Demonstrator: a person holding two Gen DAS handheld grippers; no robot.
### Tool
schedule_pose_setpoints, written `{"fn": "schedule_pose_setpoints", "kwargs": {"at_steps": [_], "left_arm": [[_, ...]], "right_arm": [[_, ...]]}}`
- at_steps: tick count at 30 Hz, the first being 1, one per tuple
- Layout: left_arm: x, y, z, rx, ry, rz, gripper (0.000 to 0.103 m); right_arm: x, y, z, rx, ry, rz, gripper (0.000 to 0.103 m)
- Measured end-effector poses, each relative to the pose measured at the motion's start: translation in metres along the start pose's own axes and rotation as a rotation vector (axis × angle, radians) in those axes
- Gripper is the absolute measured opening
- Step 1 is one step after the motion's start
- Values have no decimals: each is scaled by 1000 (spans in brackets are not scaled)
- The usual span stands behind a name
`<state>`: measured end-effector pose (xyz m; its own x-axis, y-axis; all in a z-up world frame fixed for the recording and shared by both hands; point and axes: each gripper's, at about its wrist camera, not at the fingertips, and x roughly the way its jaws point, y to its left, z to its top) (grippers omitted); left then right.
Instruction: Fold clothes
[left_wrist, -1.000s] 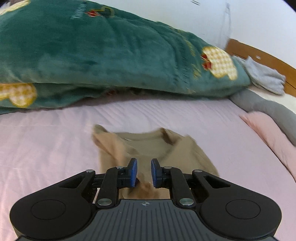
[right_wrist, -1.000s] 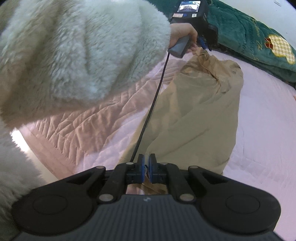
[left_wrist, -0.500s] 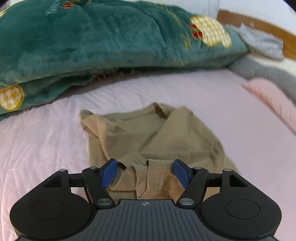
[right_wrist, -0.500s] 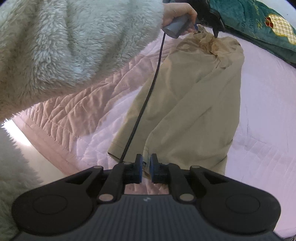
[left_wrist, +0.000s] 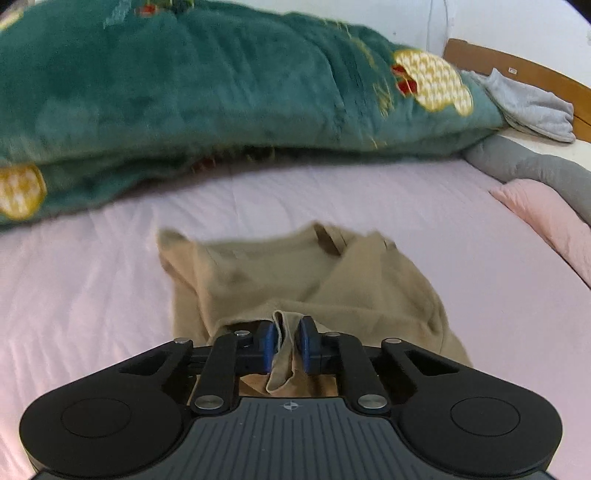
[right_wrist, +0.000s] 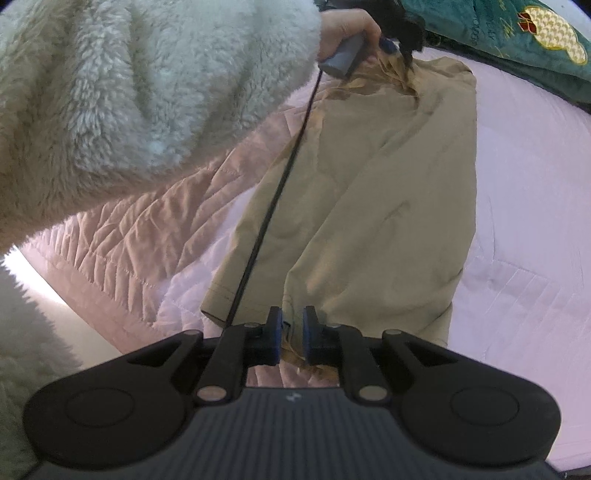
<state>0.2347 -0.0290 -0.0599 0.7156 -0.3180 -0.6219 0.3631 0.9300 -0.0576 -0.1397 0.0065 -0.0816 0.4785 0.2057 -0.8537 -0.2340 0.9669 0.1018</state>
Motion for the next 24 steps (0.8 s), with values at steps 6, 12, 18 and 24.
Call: {"fn": "schedule_pose_setpoints", "kwargs": {"at_steps": [6, 12, 18, 24], "left_arm": [[-5, 14, 12, 60, -22, 132, 14], [-40, 34, -7, 47, 49, 55, 29], [-167, 33, -36, 61, -11, -130, 70], [-260, 22, -130, -13, 49, -222, 75]], "right_arm": [[4, 3, -2, -26, 36, 18, 19], [-13, 7, -4, -65, 17, 56, 40], [-73, -45, -13, 124, -123, 49, 57], [-55, -116, -17, 401, -70, -8, 61]]}}
